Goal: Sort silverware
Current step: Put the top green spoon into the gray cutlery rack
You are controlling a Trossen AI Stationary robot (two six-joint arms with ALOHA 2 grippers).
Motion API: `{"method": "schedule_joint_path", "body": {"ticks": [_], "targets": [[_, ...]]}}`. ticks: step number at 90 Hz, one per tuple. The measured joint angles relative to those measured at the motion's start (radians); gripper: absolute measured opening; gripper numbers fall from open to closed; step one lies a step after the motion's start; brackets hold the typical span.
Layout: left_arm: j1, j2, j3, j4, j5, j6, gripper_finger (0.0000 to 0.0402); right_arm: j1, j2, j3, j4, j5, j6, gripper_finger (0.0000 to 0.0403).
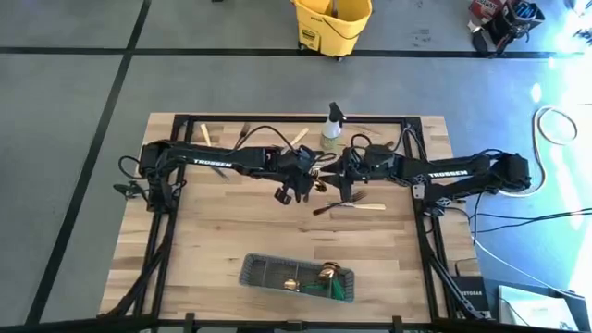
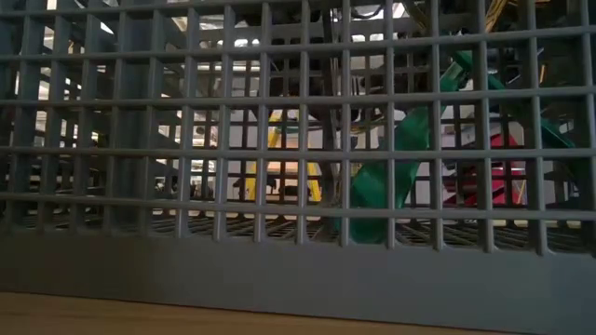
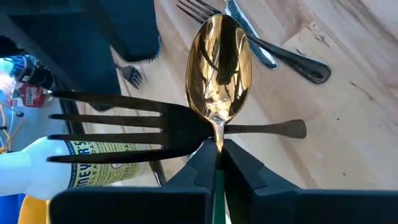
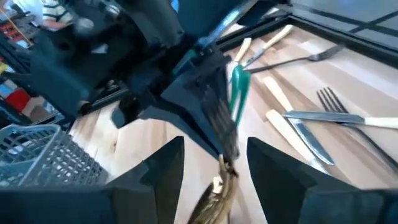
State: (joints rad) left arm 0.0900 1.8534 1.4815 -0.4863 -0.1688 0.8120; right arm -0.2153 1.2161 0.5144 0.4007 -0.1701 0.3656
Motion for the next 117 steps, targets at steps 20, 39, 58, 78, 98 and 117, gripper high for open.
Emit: {"method": "schedule_joint_path", "body": {"ticks": [20,39,58,78,98,117], "targets": [[-0.004,0.0,0.0,0.001,-0.001,0.0,0.0,0.0,0.054,0.019,0.029,0.011,-0.005,0.0159],[-0.003,0.0,0.0,0.004,-0.01,0.003,0.0,0.0,0.107,0.064,0.024,0.01,-0.034,0.0159],[-0.004,0.0,0.0,0.002,-0.011,0.005,0.0,0.0,0.112,0.069,0.021,0.011,-0.052,0.0121],[-0.005,0.0,0.0,0.0,-0.019,0.006,0.0,-0.002,0.112,0.069,0.016,0.001,-0.064,0.001],[-0.005,-0.001,0.001,0.001,-0.018,0.006,0.0,-0.002,0.102,0.069,0.011,-0.007,-0.06,0.0002],[-0.005,-0.003,0.003,0.004,-0.019,0.007,0.0,-0.002,0.038,0.068,-0.053,-0.017,-0.055,0.0001]]}}
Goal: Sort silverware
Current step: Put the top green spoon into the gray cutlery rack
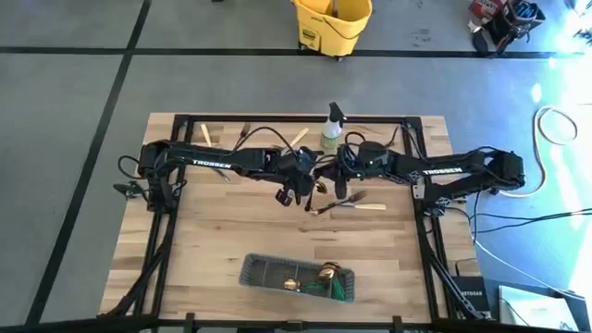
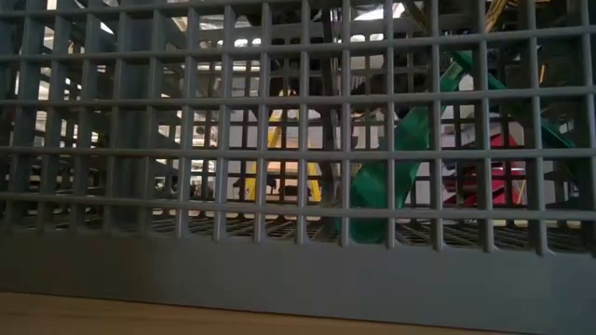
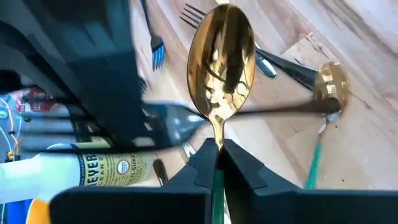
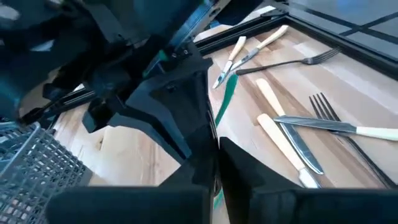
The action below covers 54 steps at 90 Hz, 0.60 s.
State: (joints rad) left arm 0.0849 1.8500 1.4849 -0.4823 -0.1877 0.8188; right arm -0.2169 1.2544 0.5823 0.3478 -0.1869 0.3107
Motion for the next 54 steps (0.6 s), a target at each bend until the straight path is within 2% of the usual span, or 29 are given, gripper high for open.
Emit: {"method": "schedule_joint_path", "body": {"ticks": [37,54], "targets": [[0.004,0.002,-0.002,-0.011,-0.037,-0.037,0.0,0.002,-0.214,0.0,-0.167,0.041,-0.025,0.0001],[0.023,0.002,-0.006,-0.054,0.062,-0.161,0.0,0.014,-0.337,0.001,-0.289,0.097,-0.024,0.0001]]}}
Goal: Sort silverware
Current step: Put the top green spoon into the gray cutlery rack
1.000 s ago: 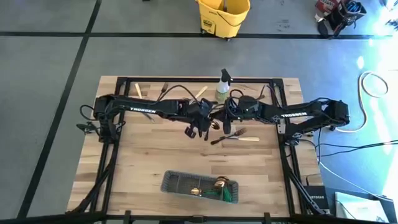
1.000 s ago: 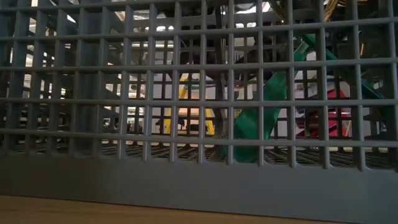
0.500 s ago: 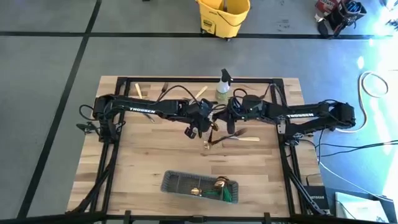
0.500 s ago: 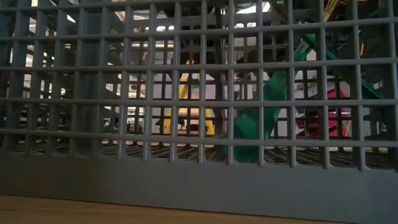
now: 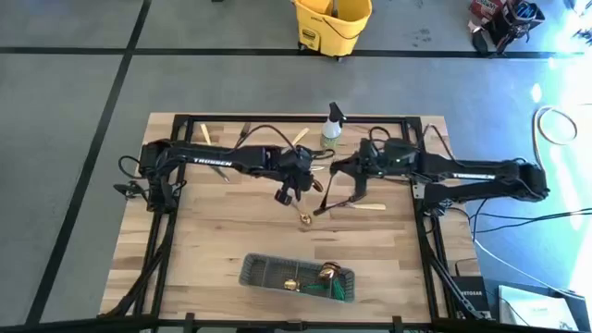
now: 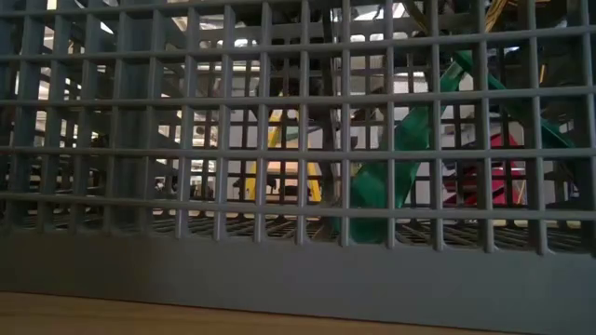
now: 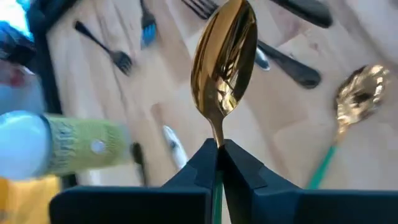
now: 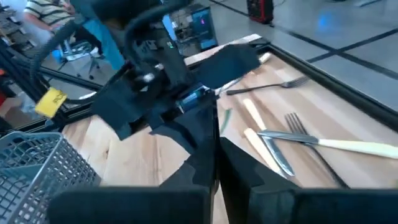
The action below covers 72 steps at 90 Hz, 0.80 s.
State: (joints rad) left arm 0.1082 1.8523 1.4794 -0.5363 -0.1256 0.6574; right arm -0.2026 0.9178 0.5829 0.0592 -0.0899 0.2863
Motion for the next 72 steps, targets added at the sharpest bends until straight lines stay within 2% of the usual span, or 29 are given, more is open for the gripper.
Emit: {"method": "schedule_joint_path", "body": {"ticks": [15,35,72], "targets": [[-0.01,0.0,-0.001,-0.003,0.02,-0.042,0.0,0.045,-0.092,0.0,-0.062,0.073,-0.004,0.0001],[-0.051,-0.016,-0.001,0.068,0.18,-0.148,0.0,0.089,-0.164,0.0,-0.21,0.194,-0.006,0.0],[-0.176,-0.033,-0.001,0.308,0.261,-0.238,0.0,0.1,-0.165,0.0,-0.238,0.196,-0.004,0.0]]}}
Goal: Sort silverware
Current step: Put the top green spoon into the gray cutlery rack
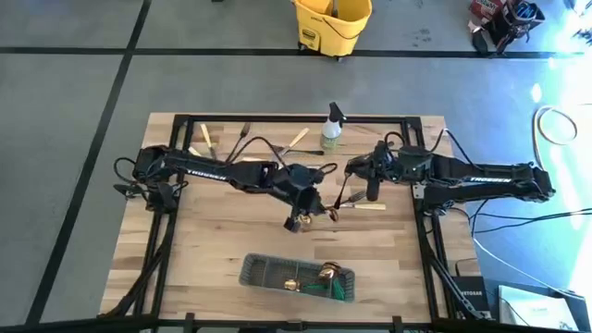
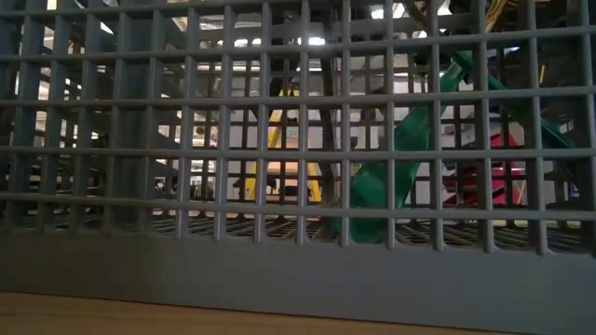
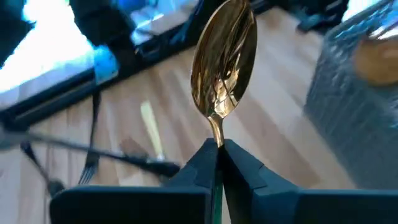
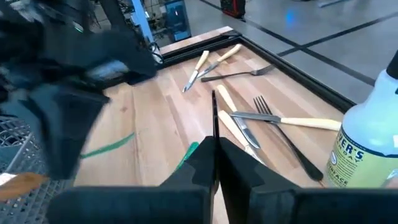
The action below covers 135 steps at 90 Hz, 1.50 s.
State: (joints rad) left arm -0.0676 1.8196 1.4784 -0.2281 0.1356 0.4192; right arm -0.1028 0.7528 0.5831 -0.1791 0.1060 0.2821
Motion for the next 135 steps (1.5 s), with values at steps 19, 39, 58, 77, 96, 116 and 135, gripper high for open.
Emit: {"method": "schedule_joint_path", "body": {"ticks": [19,39,58,77,96,116,135], "targets": [[-0.07,-0.025,-0.066,0.209,0.052,-0.054,0.0,-0.002,0.002,-0.001,-0.097,0.071,0.0,0.0001],[-0.092,-0.116,-0.333,0.714,0.079,-0.19,0.0,-0.002,0.005,-0.002,-0.141,0.077,0.029,0.0001],[-0.106,-0.096,-0.553,1.394,0.079,-0.317,0.0,-0.002,0.006,-0.003,-0.14,0.077,0.032,0.0001],[-0.183,-0.049,-0.576,1.5,0.116,-0.393,0.0,-0.002,0.006,-0.003,-0.136,0.077,0.052,0.0001],[-0.26,-0.025,-0.576,1.507,0.144,-0.364,0.0,-0.002,0.006,-0.003,-0.136,0.092,0.059,0.0001],[-0.261,0.067,-0.574,1.622,0.202,-0.443,0.0,-0.002,0.006,-0.004,-0.107,0.096,0.065,0.0001],[-0.247,0.175,-0.515,1.684,0.268,-0.525,0.0,-0.002,0.006,-0.004,-0.11,0.112,0.081,0.0001]]}}
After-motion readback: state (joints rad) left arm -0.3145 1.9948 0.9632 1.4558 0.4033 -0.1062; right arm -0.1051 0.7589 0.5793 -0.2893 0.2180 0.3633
